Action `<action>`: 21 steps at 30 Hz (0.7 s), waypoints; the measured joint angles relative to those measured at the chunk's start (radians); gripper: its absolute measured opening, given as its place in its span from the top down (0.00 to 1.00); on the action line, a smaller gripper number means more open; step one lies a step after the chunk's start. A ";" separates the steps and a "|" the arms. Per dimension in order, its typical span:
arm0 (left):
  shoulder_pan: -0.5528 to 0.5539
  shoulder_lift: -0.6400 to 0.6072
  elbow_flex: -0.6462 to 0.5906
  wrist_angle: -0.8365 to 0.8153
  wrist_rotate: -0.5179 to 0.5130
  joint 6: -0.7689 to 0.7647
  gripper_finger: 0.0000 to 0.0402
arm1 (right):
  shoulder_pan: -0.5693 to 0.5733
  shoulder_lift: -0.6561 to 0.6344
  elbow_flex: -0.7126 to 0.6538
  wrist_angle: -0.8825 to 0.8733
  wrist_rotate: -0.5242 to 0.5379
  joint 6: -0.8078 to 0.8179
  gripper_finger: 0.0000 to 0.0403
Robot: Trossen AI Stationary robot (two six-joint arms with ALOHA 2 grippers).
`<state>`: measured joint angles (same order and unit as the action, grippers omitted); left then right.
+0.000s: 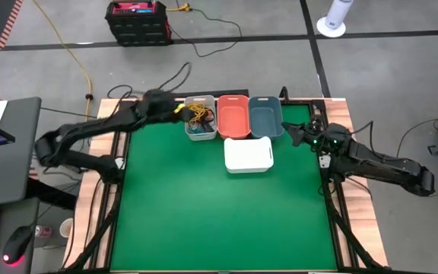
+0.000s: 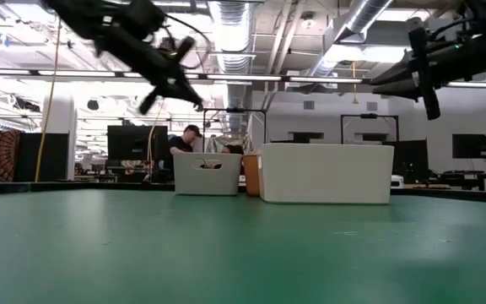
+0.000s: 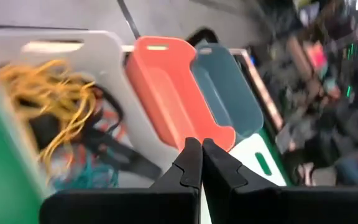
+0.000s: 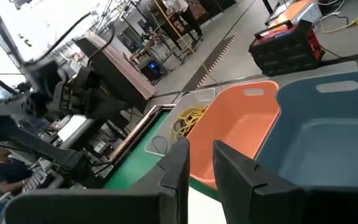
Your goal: Sort rubber bands into baskets
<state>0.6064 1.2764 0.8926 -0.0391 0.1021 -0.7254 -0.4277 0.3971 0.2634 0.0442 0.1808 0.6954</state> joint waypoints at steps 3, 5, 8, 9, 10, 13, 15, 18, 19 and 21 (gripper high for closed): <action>0.028 0.113 0.136 -0.103 0.006 0.102 1.00 | -0.025 0.036 0.027 0.001 -0.043 -0.044 0.76; 0.043 0.184 0.232 -0.175 0.007 0.174 1.00 | -0.039 0.055 0.043 0.000 -0.050 -0.072 0.76; 0.057 0.287 0.371 -0.315 0.006 0.296 0.99 | -0.063 0.079 0.068 0.000 -0.050 -0.102 0.76; 0.061 0.322 0.415 -0.363 0.006 0.332 0.99 | -0.069 0.085 0.075 0.001 -0.051 -0.115 0.76; 0.063 0.354 0.458 -0.413 0.003 0.364 0.98 | -0.075 0.089 0.081 0.000 -0.053 -0.128 0.76; 0.063 0.443 0.581 -0.528 -0.017 0.443 0.92 | -0.084 0.101 0.091 0.001 -0.056 -0.154 0.76; 0.063 0.500 0.657 -0.605 -0.025 0.500 0.87 | -0.087 0.108 0.093 0.000 -0.056 -0.156 0.76; 0.063 0.580 0.756 -0.700 -0.039 0.568 0.76 | -0.086 0.114 0.093 0.000 -0.061 -0.157 0.76; 0.063 0.605 0.783 -0.730 -0.040 0.584 0.72 | -0.085 0.115 0.093 -0.001 -0.066 -0.157 0.76; 0.064 0.650 0.832 -0.779 -0.032 0.619 0.64 | -0.085 0.115 0.093 -0.001 -0.085 -0.156 0.76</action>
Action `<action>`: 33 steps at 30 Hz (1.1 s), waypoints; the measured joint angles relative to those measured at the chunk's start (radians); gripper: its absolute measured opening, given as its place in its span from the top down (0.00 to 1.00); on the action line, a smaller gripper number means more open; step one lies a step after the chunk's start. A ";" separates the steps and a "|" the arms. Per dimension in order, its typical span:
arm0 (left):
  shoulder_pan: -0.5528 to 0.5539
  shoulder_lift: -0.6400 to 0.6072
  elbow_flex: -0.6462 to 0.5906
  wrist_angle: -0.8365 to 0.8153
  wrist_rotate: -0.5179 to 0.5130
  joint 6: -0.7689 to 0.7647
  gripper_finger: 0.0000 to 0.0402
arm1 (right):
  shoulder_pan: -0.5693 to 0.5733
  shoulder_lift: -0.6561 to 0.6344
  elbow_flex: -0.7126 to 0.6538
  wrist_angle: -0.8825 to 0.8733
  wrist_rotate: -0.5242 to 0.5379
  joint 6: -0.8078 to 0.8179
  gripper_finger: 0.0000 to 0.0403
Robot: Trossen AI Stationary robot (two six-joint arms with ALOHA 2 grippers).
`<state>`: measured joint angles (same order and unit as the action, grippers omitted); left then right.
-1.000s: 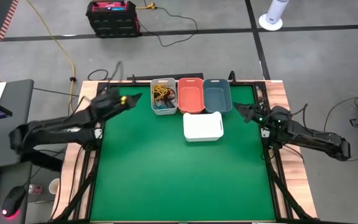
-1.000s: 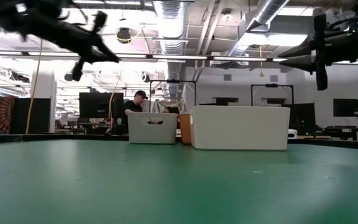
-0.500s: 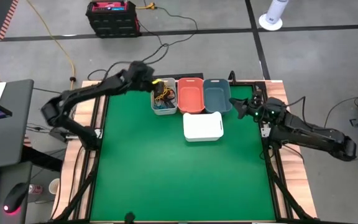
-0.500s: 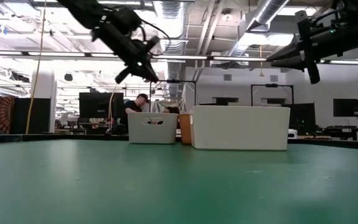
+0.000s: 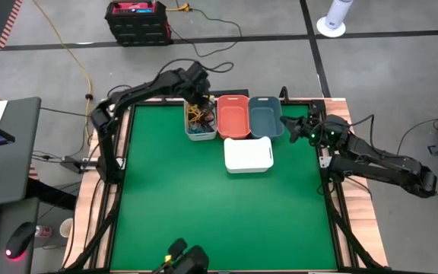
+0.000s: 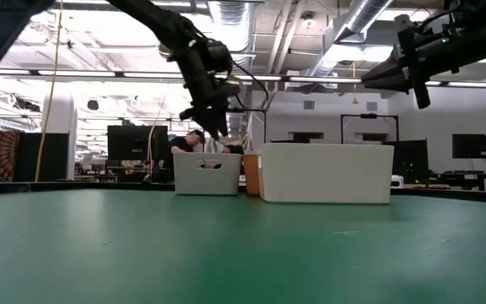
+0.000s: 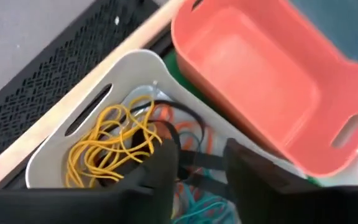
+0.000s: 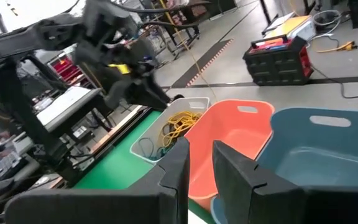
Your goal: Sort rubber bands into baskets
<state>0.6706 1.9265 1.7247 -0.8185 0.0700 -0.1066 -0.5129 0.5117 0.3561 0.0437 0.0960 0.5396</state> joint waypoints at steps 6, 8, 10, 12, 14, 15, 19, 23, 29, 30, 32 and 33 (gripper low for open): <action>0.003 0.076 0.041 -0.065 -0.002 0.181 0.50 | 0.001 0.000 0.000 0.000 -0.022 0.002 0.76; -0.001 0.083 0.041 -0.069 -0.047 0.253 0.50 | 0.001 0.000 0.000 0.000 -0.023 0.009 0.76; -0.004 0.085 0.041 -0.067 -0.076 0.329 0.51 | 0.002 0.000 0.000 0.000 -0.027 0.010 0.76; -0.007 0.086 0.041 -0.071 -0.097 0.408 0.52 | 0.002 0.000 0.000 0.000 -0.037 0.010 0.76; -0.010 0.086 0.041 -0.077 -0.101 0.480 0.53 | 0.002 0.000 0.000 0.000 -0.045 0.011 0.76; -0.010 0.086 0.041 -0.083 -0.102 0.511 0.54 | 0.002 0.000 0.000 0.000 -0.046 0.011 0.76; -0.011 0.099 0.041 -0.082 -0.102 0.603 0.56 | 0.002 0.000 0.000 0.000 -0.046 0.011 0.76; -0.011 0.113 0.039 -0.090 -0.120 0.736 0.56 | 0.002 0.000 0.000 -0.007 -0.046 0.010 0.76; -0.028 0.135 0.040 -0.062 -0.248 0.980 0.56 | 0.002 0.006 0.000 -0.010 -0.046 0.001 0.76; -0.028 0.137 0.040 -0.060 -0.260 0.994 0.56 | 0.002 0.007 0.000 -0.011 -0.046 0.001 0.76; -0.021 0.143 0.040 -0.063 -0.267 1.021 0.56 | 0.002 0.008 0.000 -0.012 -0.046 0.001 0.76; -0.020 0.149 0.040 -0.055 -0.276 1.029 0.56 | 0.002 0.012 0.000 -0.009 -0.046 0.002 0.76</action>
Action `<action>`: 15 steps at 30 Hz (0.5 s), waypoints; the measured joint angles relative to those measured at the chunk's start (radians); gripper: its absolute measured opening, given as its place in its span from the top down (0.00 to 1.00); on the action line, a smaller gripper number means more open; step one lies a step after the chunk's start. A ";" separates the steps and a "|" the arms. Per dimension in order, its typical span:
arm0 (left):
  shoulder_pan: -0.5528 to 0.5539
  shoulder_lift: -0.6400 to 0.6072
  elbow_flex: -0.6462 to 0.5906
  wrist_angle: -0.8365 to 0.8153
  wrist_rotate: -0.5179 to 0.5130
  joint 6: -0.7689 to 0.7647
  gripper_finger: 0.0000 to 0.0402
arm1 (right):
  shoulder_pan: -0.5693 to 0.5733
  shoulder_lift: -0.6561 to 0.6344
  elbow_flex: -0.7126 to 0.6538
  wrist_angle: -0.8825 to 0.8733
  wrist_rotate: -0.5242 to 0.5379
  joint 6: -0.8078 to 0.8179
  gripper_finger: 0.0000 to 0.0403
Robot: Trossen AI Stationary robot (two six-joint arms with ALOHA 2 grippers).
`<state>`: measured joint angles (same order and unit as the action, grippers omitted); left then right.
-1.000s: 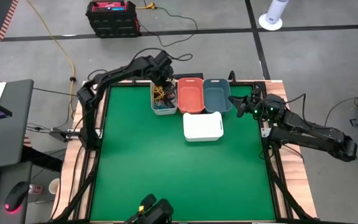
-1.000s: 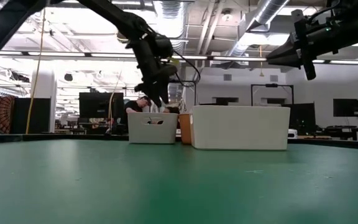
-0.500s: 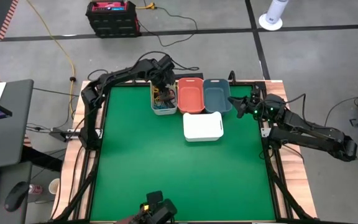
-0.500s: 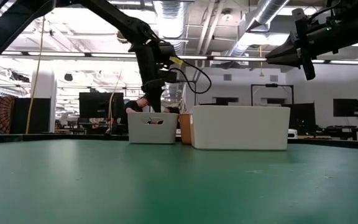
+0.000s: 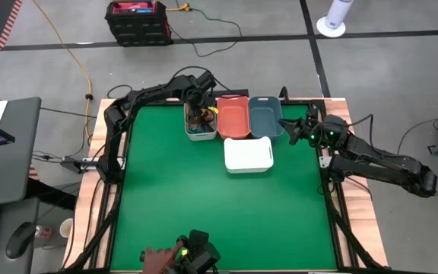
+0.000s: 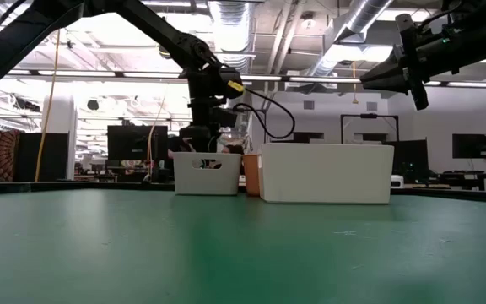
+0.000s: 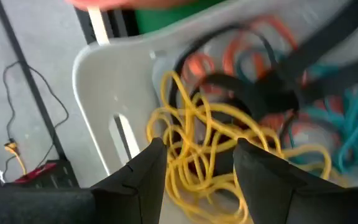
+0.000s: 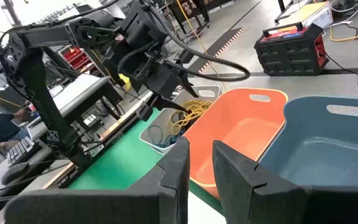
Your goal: Sort rubber bands into baskets
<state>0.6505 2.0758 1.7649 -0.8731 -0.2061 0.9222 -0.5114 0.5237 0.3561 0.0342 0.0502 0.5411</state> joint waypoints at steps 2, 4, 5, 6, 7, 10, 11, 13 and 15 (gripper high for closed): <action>0.007 0.007 0.000 0.005 -0.005 0.001 0.56 | 0.000 0.001 0.000 -0.001 0.000 0.000 0.76; 0.012 0.017 -0.001 -0.003 -0.004 -0.008 0.56 | 0.000 0.002 0.000 -0.003 0.000 0.000 0.76; 0.014 0.019 0.000 0.001 -0.001 -0.018 0.56 | 0.000 0.001 0.000 -0.001 0.000 0.000 0.76; 0.019 0.022 0.000 -0.003 0.005 -0.032 0.56 | 0.000 0.001 0.000 0.000 0.000 0.000 0.76; 0.022 0.025 0.000 -0.013 0.011 -0.044 0.56 | 0.000 0.001 0.000 -0.001 0.000 0.000 0.76; 0.025 0.041 0.000 -0.029 0.031 -0.069 0.56 | 0.000 0.002 0.000 -0.001 0.000 0.000 0.76; 0.026 0.045 0.000 -0.034 0.032 -0.071 0.56 | 0.000 0.002 0.000 -0.001 0.000 0.000 0.76; 0.025 0.054 0.000 -0.036 0.036 -0.062 0.56 | 0.000 0.003 0.000 -0.001 0.000 0.001 0.76; 0.024 0.054 -0.001 -0.035 0.046 -0.053 0.56 | 0.001 0.006 0.000 0.000 0.000 0.001 0.76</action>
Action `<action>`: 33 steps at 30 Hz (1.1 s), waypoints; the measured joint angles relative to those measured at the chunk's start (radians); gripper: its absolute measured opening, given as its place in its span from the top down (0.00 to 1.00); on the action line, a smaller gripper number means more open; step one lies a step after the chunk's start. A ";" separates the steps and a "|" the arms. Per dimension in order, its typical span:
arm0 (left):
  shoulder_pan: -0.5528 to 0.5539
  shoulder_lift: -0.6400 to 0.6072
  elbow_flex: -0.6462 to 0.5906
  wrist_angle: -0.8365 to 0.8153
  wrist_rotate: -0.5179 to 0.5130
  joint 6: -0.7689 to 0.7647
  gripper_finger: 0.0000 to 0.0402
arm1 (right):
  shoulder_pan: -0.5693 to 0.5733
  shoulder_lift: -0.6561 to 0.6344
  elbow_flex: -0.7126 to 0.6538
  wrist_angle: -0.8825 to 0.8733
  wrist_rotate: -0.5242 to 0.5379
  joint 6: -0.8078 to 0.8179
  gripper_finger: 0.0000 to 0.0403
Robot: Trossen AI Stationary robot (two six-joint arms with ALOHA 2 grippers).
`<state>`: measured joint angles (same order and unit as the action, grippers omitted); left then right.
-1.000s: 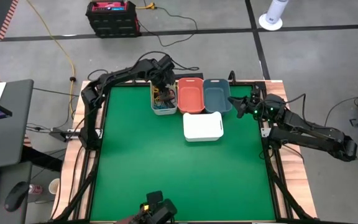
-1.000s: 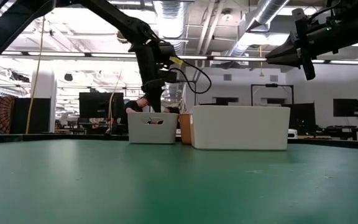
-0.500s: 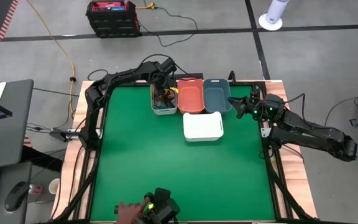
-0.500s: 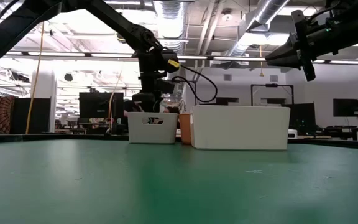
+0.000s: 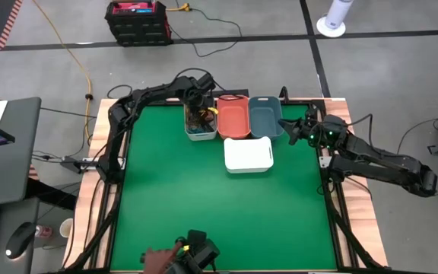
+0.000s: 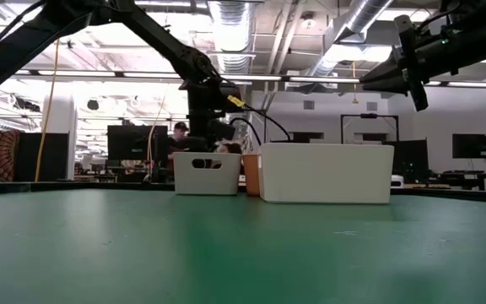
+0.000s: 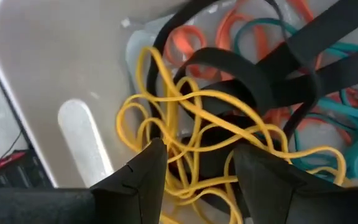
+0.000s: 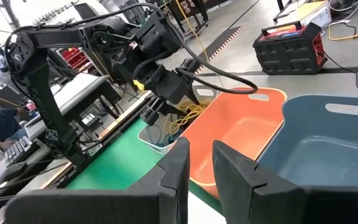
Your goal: Sort rubber bands into baskets
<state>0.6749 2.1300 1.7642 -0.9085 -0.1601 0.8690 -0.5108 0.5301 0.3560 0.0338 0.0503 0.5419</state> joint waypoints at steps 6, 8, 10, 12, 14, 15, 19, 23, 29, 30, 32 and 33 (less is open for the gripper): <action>-0.001 0.011 0.000 0.017 0.011 -0.014 0.56 | 0.000 0.001 0.000 -0.001 0.000 0.000 0.76; -0.001 0.021 0.000 0.005 0.022 -0.016 0.56 | 0.000 0.001 0.000 -0.001 0.000 0.000 0.76; -0.003 0.039 0.000 -0.019 0.023 -0.004 0.56 | 0.000 0.001 0.000 0.001 0.000 0.000 0.76; -0.009 0.061 0.000 -0.024 0.000 0.003 0.56 | 0.000 0.001 0.000 0.002 0.000 0.001 0.76; -0.015 0.071 0.000 -0.020 -0.028 -0.013 0.57 | 0.000 0.001 0.000 0.003 0.000 0.004 0.76; -0.019 0.075 0.000 -0.015 -0.037 -0.019 0.57 | 0.000 0.001 0.000 0.003 0.000 0.012 0.76; -0.033 0.078 0.000 -0.009 -0.089 -0.023 0.66 | 0.001 0.001 0.000 0.003 0.000 0.018 0.76; -0.041 0.076 0.007 -0.027 -0.109 -0.044 0.80 | 0.001 0.001 0.000 0.003 0.000 0.019 0.76; -0.042 0.074 0.084 -0.130 -0.103 -0.114 0.98 | 0.001 0.001 0.000 0.003 0.000 0.018 0.76; -0.042 0.074 0.102 -0.154 -0.101 -0.128 0.99 | 0.001 0.001 0.000 0.003 0.000 0.018 0.76; -0.039 0.074 0.142 -0.200 -0.080 -0.151 0.98 | 0.001 0.001 0.000 0.003 0.000 0.018 0.76; -0.039 0.072 0.158 -0.218 -0.066 -0.162 0.98 | 0.001 0.001 0.000 0.003 0.000 0.018 0.76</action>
<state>0.6362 2.2022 1.9218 -1.1265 -0.2258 0.7066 -0.5102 0.5312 0.3557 0.0372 0.0502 0.5598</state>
